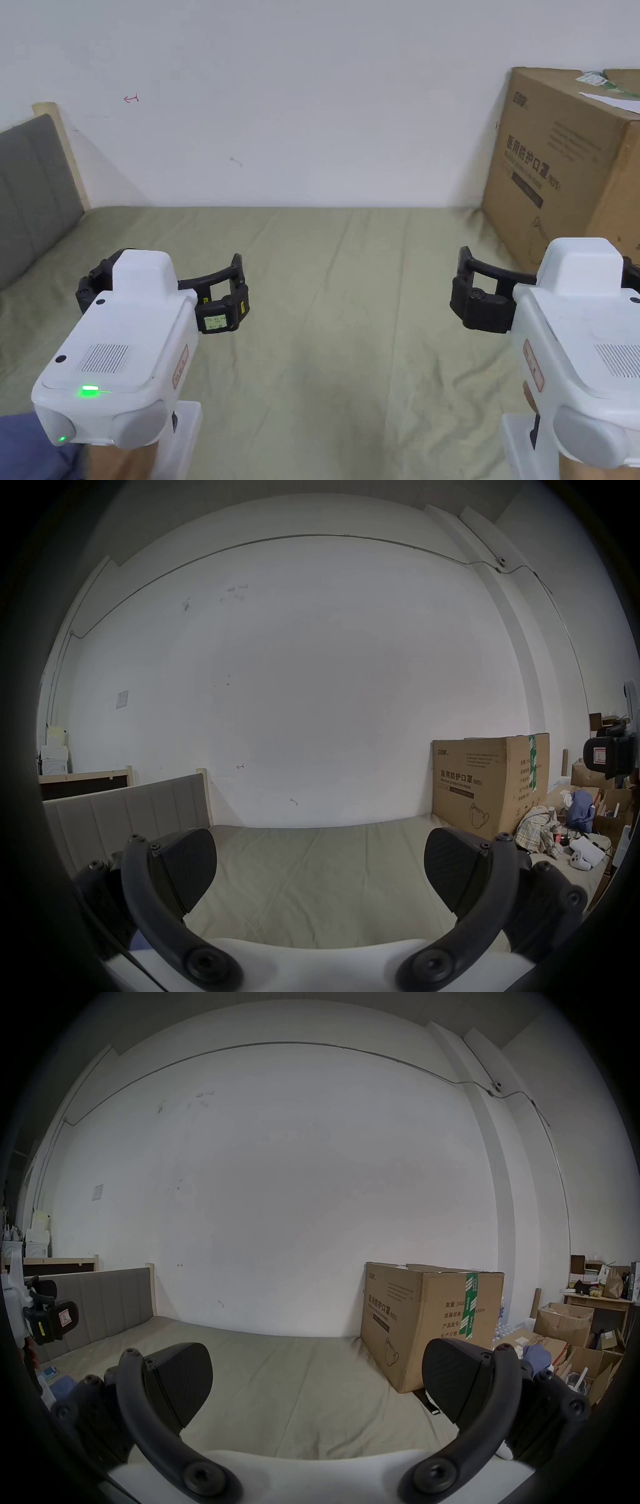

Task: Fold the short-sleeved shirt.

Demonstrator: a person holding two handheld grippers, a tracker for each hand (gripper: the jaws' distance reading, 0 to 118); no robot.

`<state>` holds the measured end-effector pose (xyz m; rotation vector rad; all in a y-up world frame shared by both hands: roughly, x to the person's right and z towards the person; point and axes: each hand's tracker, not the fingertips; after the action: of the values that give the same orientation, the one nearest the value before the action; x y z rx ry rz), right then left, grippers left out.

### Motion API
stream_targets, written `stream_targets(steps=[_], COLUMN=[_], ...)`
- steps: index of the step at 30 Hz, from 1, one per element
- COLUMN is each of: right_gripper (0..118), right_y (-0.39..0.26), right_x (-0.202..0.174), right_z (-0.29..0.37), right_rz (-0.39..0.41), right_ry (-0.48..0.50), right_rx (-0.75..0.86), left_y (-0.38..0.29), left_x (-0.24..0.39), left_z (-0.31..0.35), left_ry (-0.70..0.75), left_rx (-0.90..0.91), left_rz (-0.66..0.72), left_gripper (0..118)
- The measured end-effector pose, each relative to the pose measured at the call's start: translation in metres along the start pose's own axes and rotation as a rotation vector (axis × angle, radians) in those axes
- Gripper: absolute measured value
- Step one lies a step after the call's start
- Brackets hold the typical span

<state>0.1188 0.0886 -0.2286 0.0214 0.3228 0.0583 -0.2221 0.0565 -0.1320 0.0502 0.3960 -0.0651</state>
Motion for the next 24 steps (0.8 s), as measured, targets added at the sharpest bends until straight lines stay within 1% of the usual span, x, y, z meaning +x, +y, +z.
stream_targets(steps=[24], right_gripper=[118], right_y=[-0.0015], right_x=[-0.0003], right_z=[0.0008], right_rz=[0.020], right_ry=[-0.003], right_rx=[0.013], left_y=[0.0012], left_x=[0.0050], left_z=[0.0039], left_ry=[-0.003], left_rx=[0.016], left_rz=[0.008], left_gripper=[118])
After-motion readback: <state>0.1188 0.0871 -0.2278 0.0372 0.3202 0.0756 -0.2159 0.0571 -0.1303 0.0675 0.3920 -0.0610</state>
